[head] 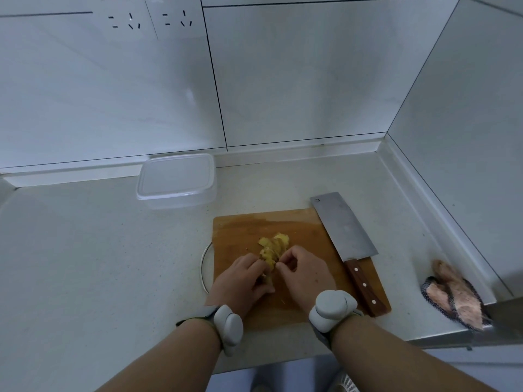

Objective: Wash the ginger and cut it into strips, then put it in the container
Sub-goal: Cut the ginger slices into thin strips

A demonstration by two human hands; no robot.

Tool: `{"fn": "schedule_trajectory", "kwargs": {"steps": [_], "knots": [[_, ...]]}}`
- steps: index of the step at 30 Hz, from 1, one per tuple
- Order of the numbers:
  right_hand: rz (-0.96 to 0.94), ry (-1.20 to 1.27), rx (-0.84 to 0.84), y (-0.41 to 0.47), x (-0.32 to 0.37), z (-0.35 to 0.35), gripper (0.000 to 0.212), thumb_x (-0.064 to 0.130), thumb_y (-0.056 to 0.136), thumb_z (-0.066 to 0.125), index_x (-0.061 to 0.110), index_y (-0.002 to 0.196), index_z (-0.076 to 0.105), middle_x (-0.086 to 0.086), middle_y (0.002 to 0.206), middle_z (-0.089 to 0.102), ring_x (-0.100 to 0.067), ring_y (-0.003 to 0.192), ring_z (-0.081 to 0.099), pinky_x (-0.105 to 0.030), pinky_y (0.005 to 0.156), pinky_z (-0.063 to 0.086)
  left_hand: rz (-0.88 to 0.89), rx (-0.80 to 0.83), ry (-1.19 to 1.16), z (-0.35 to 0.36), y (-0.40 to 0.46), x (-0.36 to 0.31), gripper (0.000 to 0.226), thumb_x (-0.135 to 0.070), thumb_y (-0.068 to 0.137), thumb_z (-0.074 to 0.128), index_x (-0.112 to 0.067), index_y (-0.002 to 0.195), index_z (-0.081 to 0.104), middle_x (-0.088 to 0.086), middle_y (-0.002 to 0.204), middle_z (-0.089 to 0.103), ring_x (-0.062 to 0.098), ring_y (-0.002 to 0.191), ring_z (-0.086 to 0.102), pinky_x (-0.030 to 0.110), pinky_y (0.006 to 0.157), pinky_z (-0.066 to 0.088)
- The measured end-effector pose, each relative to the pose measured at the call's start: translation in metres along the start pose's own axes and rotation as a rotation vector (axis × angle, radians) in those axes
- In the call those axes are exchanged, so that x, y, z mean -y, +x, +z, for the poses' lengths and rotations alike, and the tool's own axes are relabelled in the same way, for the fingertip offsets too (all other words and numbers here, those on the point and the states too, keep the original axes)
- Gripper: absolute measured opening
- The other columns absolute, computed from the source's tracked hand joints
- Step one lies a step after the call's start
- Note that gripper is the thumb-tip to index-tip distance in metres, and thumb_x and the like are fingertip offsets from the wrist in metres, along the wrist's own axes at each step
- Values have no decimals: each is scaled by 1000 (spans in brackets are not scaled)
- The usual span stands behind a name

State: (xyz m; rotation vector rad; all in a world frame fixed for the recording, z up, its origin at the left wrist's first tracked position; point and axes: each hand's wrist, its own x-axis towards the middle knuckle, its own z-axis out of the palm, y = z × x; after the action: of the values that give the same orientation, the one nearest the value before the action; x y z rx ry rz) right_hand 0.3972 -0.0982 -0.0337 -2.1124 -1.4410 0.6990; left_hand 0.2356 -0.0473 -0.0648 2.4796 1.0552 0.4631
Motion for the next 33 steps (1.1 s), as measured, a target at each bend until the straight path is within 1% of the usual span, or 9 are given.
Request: {"fn": "schedule_trajectory", "kwargs": {"steps": [5,9,13,16,19,22,26,30,33], "knots": [[-30,-31,136,-2,-2,1,9,38,88,66,33,92,60,15,89,60,-5,82,58,-26,72,53,-32,-19,-80,-2,1,4,28,-42,85,49,-20,91,65,-4,95,59,12,82,56,22,69,49],[-18,-109,236,-2,2,6,27,45,81,71,29,100,61,11,97,59,-10,88,58,-30,77,53,-86,-29,-114,-4,5,5,9,-25,85,67,-18,91,68,-4,95,60,10,82,56,9,69,39],[-32,-127,141,0,3,12,17,37,89,65,27,102,59,7,102,58,-13,90,57,-31,81,52,-110,-15,-106,-5,9,2,8,-21,85,68,-19,92,67,-5,96,61,9,83,55,7,69,34],[-60,-122,108,2,2,14,12,35,94,59,26,102,62,7,104,59,-12,92,57,-30,81,52,-157,-23,-115,-5,10,1,10,-25,85,67,-19,93,65,-6,94,60,9,82,54,15,69,43],[-62,-73,111,2,-1,15,9,34,93,58,25,95,59,7,96,57,-12,85,57,-31,77,53,-193,-29,-121,-6,13,1,10,-28,86,66,-21,91,62,-8,91,58,8,81,52,18,70,45],[-53,32,10,-1,-6,11,8,24,89,61,22,86,55,8,85,57,-11,77,57,-32,71,55,-209,-32,-127,-7,15,1,11,-30,85,67,-19,90,65,-8,92,57,7,81,51,9,68,38],[-42,107,-138,3,-14,3,11,18,90,65,24,86,57,12,80,59,-2,73,58,-19,66,50,-240,-76,-162,-4,14,0,13,-29,82,71,-19,89,67,-11,96,54,5,81,50,4,66,35],[-8,176,-167,9,-17,4,9,17,89,66,25,88,62,15,80,62,-2,73,61,-21,67,51,-274,-111,-177,-3,15,-5,15,-27,83,70,-21,94,62,-10,99,51,8,80,53,19,70,48],[0,189,-163,8,-16,7,7,17,89,66,24,90,64,16,82,62,2,75,59,-10,65,44,-269,-122,-159,-2,15,-10,18,-28,84,68,-22,99,61,-10,103,49,9,80,53,20,70,48]]}}
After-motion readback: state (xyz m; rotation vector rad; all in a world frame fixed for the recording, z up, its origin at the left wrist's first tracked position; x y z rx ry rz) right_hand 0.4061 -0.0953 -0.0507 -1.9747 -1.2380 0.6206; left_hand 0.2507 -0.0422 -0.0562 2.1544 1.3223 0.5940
